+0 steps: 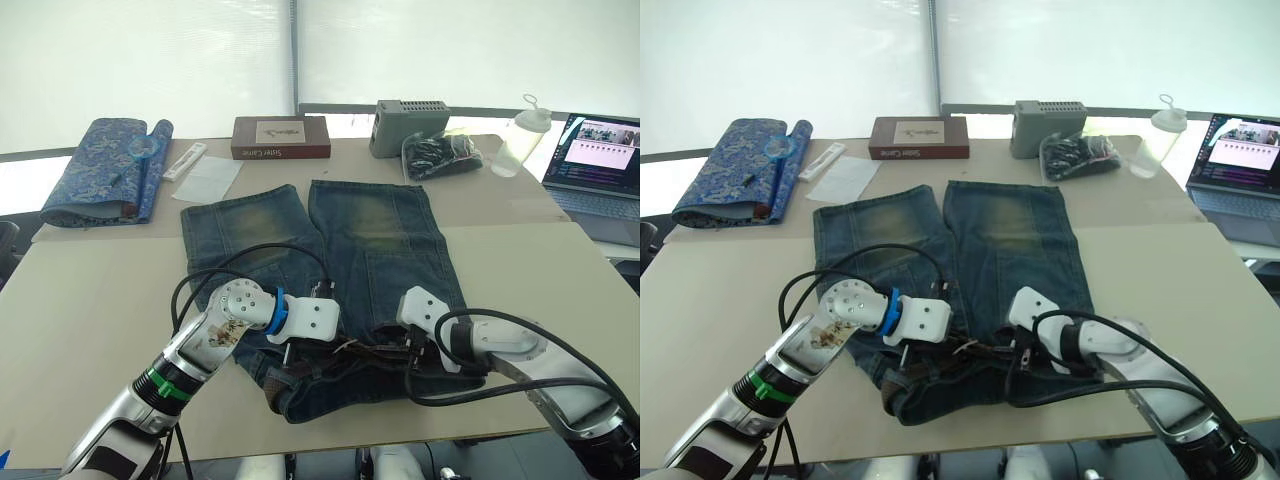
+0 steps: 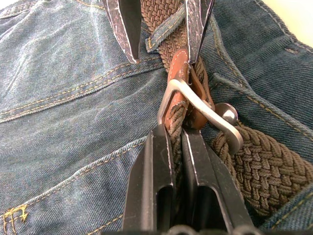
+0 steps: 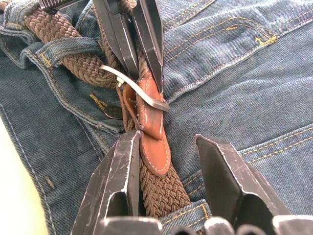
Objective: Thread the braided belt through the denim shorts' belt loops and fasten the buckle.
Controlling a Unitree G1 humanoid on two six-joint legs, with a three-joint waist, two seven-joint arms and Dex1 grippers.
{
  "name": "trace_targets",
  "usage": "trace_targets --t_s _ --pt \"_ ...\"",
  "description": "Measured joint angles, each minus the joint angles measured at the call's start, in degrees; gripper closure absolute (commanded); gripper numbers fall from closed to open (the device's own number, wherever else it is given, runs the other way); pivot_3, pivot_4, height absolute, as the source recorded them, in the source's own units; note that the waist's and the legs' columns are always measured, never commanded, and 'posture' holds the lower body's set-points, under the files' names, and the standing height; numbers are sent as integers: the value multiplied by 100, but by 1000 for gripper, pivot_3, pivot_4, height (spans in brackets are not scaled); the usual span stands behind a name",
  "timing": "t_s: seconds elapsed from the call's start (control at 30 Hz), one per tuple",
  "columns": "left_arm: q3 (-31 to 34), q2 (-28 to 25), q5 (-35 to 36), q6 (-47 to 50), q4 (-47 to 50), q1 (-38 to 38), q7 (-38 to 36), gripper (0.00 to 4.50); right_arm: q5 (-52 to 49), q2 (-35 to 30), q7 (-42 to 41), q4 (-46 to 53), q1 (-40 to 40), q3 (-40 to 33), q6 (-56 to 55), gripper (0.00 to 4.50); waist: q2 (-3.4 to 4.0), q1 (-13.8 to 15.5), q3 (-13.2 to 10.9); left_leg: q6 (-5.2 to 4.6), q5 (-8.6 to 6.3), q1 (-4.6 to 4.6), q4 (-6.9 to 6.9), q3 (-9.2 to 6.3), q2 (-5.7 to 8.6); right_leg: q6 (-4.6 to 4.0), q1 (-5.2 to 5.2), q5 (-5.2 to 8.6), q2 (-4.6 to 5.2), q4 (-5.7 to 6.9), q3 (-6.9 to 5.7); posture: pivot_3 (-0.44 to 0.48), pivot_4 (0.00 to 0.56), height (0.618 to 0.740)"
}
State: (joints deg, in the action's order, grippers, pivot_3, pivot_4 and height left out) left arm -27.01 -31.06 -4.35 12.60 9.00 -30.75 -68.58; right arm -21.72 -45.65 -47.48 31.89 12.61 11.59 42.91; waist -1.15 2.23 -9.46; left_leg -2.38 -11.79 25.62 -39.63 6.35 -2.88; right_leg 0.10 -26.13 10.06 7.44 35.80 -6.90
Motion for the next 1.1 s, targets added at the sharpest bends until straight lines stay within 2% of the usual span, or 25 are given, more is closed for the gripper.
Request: trace_targets --t_s 0.23,0.5,1.1 --pt "-4 3 13 0 1 0 -6 4500 -209 17 13 -89 10 -342 133 2490 0 6 0 0 0 3 1 -1 1 0 -1 0 0 0 -1 0 150 709" --pt "-5 3 14 0 1 0 -4 4500 327 60 127 -177 -39 159 -131 2490 0 3 0 0 0 4 1 0 1 0 -2 0 1 -1 -1 0 150 709" --pt "-9 6 18 0 4 0 -6 4500 202 202 16 136 -181 116 -102 2490 0 2 0 -1 -1 3 1 -1 0 0 -2 0 0 -1 -1 0 150 709"
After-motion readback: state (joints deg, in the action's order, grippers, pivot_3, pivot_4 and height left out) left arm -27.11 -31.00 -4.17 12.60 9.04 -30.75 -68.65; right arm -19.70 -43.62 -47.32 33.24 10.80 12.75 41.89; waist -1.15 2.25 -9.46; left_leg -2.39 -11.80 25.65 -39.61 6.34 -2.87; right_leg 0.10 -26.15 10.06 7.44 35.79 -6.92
